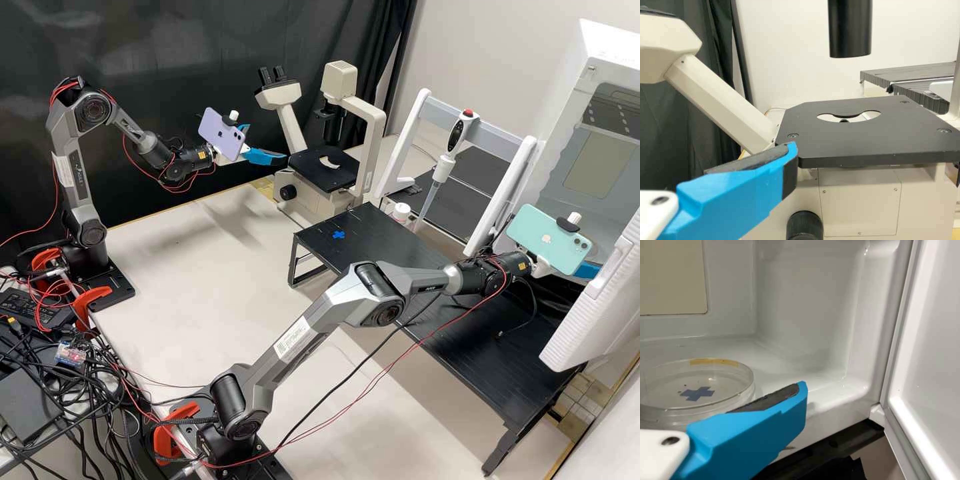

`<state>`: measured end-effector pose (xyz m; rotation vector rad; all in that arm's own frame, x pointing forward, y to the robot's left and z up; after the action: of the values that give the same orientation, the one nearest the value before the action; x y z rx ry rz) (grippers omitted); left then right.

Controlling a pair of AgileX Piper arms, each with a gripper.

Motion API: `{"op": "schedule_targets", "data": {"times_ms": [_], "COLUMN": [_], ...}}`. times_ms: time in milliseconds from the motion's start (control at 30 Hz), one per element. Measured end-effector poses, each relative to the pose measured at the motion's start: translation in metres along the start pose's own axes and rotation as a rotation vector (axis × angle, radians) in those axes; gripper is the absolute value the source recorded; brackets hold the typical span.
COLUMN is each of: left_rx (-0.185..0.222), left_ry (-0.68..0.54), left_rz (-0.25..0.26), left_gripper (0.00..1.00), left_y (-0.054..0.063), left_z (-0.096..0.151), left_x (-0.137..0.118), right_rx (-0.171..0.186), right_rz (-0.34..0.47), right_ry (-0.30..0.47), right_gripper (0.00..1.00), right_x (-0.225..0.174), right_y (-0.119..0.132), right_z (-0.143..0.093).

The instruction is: Move the petri dish to the microscope

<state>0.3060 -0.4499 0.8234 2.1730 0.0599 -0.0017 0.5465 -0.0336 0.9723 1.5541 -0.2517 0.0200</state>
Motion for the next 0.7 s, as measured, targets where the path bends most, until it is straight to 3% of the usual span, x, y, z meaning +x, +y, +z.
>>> {"op": "schedule_targets", "data": {"times_ms": [33, 67, 267, 700], "left_rx": [0.0, 0.0, 0.0, 0.0], "left_ry": [0.0, 0.0, 0.0, 0.0], "left_rz": [0.0, 0.0, 0.0, 0.0], "left_gripper": [1.0, 1.0, 1.0, 1.0], "left_y": [0.0, 0.0, 0.0, 0.0], "left_z": [0.0, 0.0, 0.0, 0.0], "left_x": [0.0, 0.0, 0.0, 0.0], "right_rx": [0.003, 0.005, 0.017, 0.03], "right_rz": [-0.005, -0.008, -0.049, -0.06], "right_ry": [0.003, 0.008, 0.026, 0.022], "right_gripper": [1.0, 0.0, 0.0, 0.0], "right_x": [0.0008, 0.0009, 0.0039, 0.0054], "right_y": [-0.0009, -0.0003, -0.0035, -0.0073], "right_z": [0.0002, -0.001, -0.003, 0.0003]}}
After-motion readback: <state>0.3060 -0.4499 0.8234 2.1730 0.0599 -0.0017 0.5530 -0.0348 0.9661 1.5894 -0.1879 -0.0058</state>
